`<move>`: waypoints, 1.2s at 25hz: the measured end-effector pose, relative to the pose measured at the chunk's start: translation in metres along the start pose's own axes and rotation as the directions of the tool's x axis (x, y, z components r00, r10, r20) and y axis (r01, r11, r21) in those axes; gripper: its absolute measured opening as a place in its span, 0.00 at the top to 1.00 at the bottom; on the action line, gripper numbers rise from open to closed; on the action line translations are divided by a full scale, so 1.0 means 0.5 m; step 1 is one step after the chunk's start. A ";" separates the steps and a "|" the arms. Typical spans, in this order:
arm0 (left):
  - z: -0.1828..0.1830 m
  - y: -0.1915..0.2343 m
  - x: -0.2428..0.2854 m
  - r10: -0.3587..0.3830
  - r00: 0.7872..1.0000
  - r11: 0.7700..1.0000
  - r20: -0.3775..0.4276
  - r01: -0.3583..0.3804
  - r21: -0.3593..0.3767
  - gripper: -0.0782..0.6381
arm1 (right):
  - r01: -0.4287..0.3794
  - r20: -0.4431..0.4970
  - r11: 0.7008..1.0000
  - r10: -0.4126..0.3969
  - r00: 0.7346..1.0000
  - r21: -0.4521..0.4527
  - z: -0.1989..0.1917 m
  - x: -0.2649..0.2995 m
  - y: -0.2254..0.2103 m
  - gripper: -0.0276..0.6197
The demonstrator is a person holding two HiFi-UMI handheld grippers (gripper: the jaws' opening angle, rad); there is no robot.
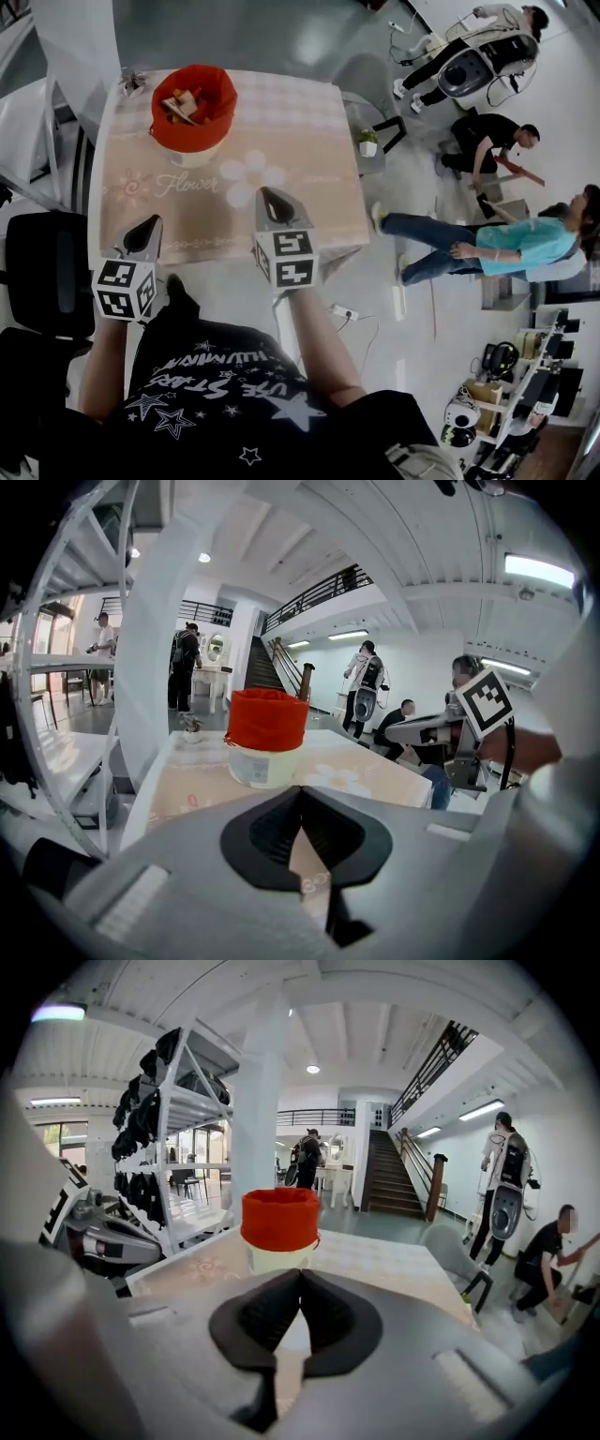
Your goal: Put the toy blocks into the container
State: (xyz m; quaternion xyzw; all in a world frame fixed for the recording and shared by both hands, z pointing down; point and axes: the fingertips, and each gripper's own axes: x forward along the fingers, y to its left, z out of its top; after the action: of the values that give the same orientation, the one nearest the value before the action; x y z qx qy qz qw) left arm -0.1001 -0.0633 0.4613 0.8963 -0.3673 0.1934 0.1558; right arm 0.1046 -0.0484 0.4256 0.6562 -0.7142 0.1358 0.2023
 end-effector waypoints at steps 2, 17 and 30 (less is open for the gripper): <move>-0.004 -0.021 -0.011 0.007 1.000 1.000 0.006 -0.007 0.003 0.88 | -0.023 0.013 1.000 0.024 1.000 -0.013 -0.008 -0.027 0.005 0.95; -0.071 -0.197 -0.128 0.030 0.999 1.000 0.043 -0.030 -0.006 0.88 | -0.065 0.022 0.996 0.067 0.998 -0.064 -0.112 -0.237 0.001 0.95; -0.102 -0.260 -0.194 0.054 0.997 0.999 0.063 -0.053 -0.013 0.88 | -0.091 0.047 0.995 0.093 0.995 -0.045 -0.150 -0.319 0.013 0.95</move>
State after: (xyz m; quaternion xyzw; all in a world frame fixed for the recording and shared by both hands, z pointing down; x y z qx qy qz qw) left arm -0.0818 0.1048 0.4434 0.8910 -0.3969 0.1669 0.1438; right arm 0.1157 0.1274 0.4176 0.6213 -0.7511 0.1137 0.1921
